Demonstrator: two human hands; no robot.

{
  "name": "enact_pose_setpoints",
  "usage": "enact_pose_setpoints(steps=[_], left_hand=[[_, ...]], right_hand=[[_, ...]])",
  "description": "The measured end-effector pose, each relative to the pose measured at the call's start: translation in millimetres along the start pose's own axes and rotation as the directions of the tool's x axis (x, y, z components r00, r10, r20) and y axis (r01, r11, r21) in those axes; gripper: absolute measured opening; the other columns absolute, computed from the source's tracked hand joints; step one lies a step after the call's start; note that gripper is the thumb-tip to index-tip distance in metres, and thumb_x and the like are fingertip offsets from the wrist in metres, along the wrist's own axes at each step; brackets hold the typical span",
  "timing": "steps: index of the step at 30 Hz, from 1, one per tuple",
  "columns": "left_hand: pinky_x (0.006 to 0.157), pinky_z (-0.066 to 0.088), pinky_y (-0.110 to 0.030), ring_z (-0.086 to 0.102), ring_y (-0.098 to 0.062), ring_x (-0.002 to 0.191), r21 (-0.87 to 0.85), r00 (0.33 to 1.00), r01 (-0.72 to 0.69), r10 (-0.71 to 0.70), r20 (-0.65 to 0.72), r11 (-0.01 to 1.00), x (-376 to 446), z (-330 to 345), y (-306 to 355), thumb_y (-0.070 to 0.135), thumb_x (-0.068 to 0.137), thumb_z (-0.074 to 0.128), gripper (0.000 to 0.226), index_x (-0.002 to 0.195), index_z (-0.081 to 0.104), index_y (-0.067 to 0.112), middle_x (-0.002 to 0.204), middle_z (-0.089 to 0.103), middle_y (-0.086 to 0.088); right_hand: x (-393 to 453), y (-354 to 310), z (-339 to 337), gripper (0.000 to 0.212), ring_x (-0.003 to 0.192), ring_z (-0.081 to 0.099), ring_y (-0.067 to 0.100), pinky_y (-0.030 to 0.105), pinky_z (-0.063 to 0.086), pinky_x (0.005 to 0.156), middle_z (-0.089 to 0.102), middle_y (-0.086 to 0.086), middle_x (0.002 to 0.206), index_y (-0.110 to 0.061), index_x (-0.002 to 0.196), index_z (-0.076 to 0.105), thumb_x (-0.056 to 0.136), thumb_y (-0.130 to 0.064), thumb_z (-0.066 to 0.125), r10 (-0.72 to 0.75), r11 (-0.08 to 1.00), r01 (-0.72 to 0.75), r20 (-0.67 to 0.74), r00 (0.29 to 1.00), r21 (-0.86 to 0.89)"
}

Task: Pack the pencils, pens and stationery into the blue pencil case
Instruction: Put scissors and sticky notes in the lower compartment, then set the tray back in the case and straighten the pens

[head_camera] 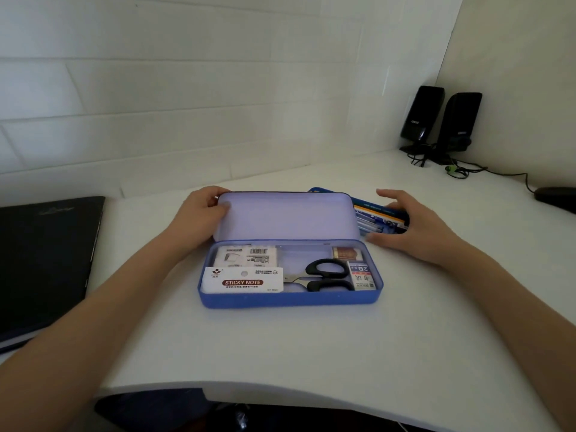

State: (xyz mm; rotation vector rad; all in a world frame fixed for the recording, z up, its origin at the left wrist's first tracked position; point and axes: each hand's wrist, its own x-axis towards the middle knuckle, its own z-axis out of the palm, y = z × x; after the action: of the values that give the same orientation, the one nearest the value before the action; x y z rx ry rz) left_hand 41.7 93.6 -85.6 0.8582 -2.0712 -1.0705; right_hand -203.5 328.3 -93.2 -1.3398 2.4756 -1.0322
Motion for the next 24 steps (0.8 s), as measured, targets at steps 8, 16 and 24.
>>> enact_pose_setpoints(steps=[8,16,24], left_hand=[[0.074,0.032,-0.027,0.052,-0.028,0.088,0.205,0.952,0.118,-0.051,-0.303,0.972,8,-19,-14,0.004,0.092,0.042,0.023,0.087,0.065,0.005,0.092,0.060,-0.020],[0.087,0.034,-0.024,0.054,-0.032,0.116,0.126,0.928,0.130,-0.076,-0.365,0.983,4,-17,-13,0.003,0.091,0.044,0.032,0.114,0.066,0.001,0.121,0.064,-0.018],[0.068,0.045,-0.019,0.057,-0.015,0.090,-0.292,0.958,0.147,-0.209,-0.197,0.945,-1,-4,6,0.006,0.094,0.045,0.025,0.105,0.065,0.016,0.107,0.062,-0.004]], right_hand=[[2,6,-9,0.080,0.097,0.060,0.021,0.028,0.044,0.080,0.060,0.003,0.110,-0.038,0.131,0.036,0.065,-0.038,0.081,0.047,0.986,-0.004,-0.256,0.966,0.165],[-22,-39,-3,0.082,0.096,0.065,0.007,0.025,0.052,0.089,0.064,-0.007,0.109,-0.038,0.128,0.041,0.060,-0.030,0.084,-0.149,0.951,0.156,-0.047,0.988,0.268],[-43,-70,17,0.087,0.115,0.058,0.010,0.037,0.051,0.097,0.056,-0.008,0.126,-0.046,0.128,0.041,0.060,-0.016,0.087,-0.318,0.910,0.214,0.269,0.909,0.354]])
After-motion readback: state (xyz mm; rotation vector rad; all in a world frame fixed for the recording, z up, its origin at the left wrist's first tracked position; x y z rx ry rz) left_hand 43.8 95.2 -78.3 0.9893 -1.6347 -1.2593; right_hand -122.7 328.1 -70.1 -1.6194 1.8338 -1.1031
